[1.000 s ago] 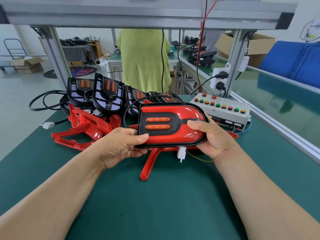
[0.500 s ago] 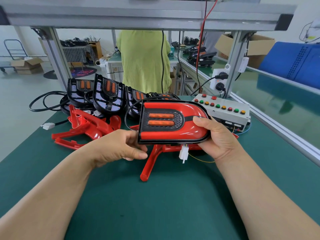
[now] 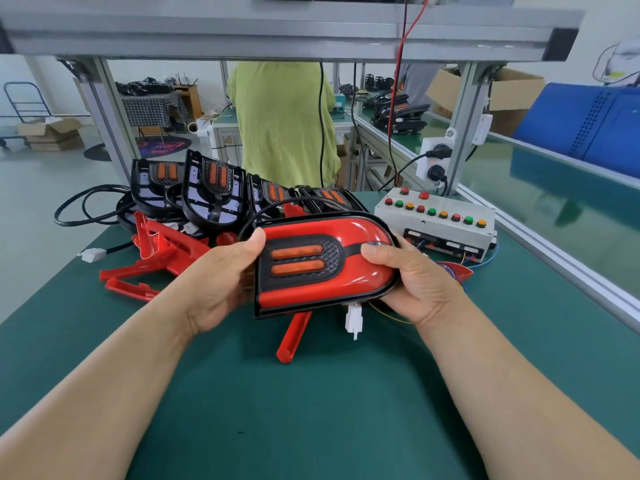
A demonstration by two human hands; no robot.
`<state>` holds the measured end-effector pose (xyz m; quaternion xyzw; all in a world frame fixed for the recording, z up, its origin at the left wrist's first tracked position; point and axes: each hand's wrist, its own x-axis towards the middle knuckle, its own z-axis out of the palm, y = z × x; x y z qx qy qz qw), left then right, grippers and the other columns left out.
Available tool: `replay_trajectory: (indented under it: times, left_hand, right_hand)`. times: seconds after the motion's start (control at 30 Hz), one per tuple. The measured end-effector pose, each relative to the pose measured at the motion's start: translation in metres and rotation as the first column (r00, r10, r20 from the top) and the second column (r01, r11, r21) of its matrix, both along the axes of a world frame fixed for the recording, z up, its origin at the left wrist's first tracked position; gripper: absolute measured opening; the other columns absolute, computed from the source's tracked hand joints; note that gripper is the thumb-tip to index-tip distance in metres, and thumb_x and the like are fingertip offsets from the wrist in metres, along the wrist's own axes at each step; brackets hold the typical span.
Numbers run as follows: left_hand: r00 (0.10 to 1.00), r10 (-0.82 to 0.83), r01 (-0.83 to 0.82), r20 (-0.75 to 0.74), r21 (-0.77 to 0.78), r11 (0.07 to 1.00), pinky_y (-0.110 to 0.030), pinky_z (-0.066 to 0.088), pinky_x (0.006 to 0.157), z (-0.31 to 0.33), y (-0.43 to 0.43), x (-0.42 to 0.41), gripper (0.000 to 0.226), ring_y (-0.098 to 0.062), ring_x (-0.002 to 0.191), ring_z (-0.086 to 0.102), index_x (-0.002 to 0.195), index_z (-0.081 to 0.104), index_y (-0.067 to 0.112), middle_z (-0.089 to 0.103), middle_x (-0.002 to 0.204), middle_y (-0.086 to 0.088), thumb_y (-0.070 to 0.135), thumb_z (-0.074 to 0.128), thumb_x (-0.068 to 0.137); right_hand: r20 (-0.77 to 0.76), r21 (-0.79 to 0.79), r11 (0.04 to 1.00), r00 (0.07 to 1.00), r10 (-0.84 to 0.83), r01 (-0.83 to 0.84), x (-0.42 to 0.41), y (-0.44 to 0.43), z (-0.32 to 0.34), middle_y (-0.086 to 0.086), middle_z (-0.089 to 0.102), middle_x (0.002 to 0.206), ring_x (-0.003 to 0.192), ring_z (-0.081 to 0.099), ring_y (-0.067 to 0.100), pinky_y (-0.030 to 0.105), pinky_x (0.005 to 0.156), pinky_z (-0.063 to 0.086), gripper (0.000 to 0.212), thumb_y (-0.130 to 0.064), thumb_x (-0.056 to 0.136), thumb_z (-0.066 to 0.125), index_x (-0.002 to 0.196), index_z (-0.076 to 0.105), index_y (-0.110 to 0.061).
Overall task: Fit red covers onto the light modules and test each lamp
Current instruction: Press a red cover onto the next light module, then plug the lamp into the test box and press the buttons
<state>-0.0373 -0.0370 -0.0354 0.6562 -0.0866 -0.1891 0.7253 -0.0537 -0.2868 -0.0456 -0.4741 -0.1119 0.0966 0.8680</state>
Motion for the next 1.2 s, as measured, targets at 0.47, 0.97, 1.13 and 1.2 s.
replay_trajectory:
  times: [0.47, 0.97, 1.13, 1.2]
  left_hand:
    - [0.999, 0.012, -0.014, 0.04, 0.035, 0.999, -0.044, 0.061, 0.081, -0.002, -0.015, -0.011, 0.048, -0.036, 0.105, 0.069, 0.114, 0.07, 0.001, 0.072, 0.113, -0.021, 0.037, 0.064, 0.083]
    - [0.992, -0.065, 0.037, 0.107, 0.244, 0.969, -0.039, 0.06, 0.086, -0.008, -0.019, -0.015, 0.053, -0.024, 0.101, 0.072, 0.107, 0.073, 0.009, 0.076, 0.106, -0.009, 0.051, 0.069, 0.074]
    - [0.988, -0.044, 0.003, 0.145, 0.274, 0.962, -0.028, 0.059, 0.069, -0.007, -0.02, -0.016, 0.062, -0.021, 0.092, 0.074, 0.106, 0.07, 0.005, 0.077, 0.1, -0.009, 0.058, 0.061, 0.076]
    - [0.986, -0.044, -0.002, 0.159, 0.279, 0.96, -0.023, 0.056, 0.064, -0.007, -0.02, -0.016, 0.062, -0.019, 0.087, 0.074, 0.105, 0.071, 0.005, 0.077, 0.098, -0.009, 0.059, 0.058, 0.078]
  right_hand:
    - [-0.138, -0.125, 0.945, 0.938, -0.319, 0.303, 0.006, -0.026, 0.008, 0.011, 0.071, 0.122, 0.098, 0.072, 0.021, 0.035, 0.082, 0.061, 0.032, -0.021, 0.099, 0.053, 0.127, 0.063, -0.008]
    - [0.391, -0.543, 0.586, 0.798, -0.458, 0.602, 0.002, -0.027, 0.009, -0.014, 0.075, 0.103, 0.104, 0.068, 0.0, 0.017, 0.092, 0.053, 0.044, 0.004, 0.096, 0.053, 0.136, 0.057, -0.011]
    - [0.536, -0.613, 0.389, 0.723, -0.435, 0.688, -0.007, -0.02, 0.015, -0.016, 0.07, 0.093, 0.088, 0.06, -0.01, 0.006, 0.079, 0.044, 0.037, -0.015, 0.089, 0.07, 0.092, 0.064, -0.052]
    - [0.59, -0.63, 0.299, 0.693, -0.416, 0.716, -0.008, -0.02, 0.016, -0.018, 0.06, 0.092, 0.078, 0.052, -0.013, 0.005, 0.072, 0.038, 0.034, -0.02, 0.087, 0.073, 0.089, 0.062, -0.053]
